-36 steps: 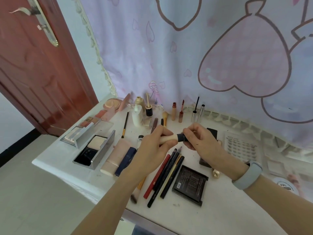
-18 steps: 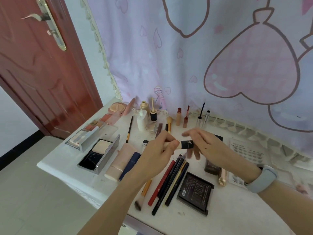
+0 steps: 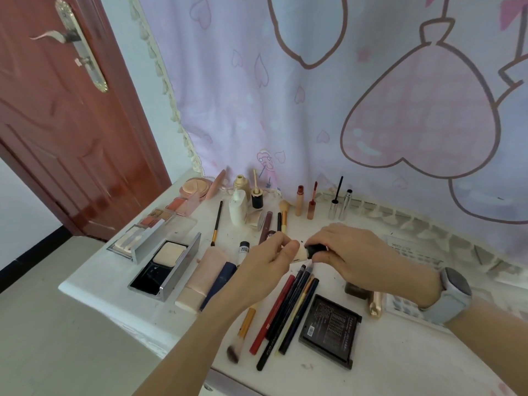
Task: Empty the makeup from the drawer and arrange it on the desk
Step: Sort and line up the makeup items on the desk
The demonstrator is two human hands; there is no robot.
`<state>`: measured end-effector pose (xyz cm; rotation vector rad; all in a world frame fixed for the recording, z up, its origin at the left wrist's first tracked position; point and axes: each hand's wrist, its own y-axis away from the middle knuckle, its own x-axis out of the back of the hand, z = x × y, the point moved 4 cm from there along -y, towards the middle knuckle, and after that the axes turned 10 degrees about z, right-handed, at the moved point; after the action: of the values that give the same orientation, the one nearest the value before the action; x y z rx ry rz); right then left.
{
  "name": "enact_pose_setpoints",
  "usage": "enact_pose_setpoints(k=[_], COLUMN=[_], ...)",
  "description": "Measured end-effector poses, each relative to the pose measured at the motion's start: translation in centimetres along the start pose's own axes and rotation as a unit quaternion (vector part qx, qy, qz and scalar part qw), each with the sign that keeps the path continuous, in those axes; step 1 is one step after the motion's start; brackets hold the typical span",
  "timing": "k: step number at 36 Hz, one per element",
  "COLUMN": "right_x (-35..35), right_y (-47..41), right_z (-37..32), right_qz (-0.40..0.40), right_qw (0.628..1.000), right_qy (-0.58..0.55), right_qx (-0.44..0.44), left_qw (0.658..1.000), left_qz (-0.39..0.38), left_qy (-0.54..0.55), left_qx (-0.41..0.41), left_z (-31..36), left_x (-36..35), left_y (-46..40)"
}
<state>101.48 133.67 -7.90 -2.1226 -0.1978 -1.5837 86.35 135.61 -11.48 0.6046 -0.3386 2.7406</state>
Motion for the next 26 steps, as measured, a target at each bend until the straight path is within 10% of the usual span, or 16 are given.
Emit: enact_pose_setpoints(k=[4, 13, 26], right_x=[1.6, 1.4, -4.2], right_y=[0.2, 1.3, -2.7], right_z=[-0.1, 6.2, 6.3], right_qz=[0.106, 0.226, 0.189], right_qw=[0.985, 0.95, 0.952], right_qy=[0.099, -0.137, -0.104], right_qx=[0.095, -0.167, -0.217], left_qw=[0.993, 0.952, 0.981], left_qz=[-0.014, 0.017, 0.194], left_qy=[0.107, 0.271, 0.013], left_qx=[0.053, 0.145, 0.009], left_z=[0.1, -1.9, -0.8], left_x=[0.5, 2.0, 1.0], left_y=[-0.3, -1.5, -6.3])
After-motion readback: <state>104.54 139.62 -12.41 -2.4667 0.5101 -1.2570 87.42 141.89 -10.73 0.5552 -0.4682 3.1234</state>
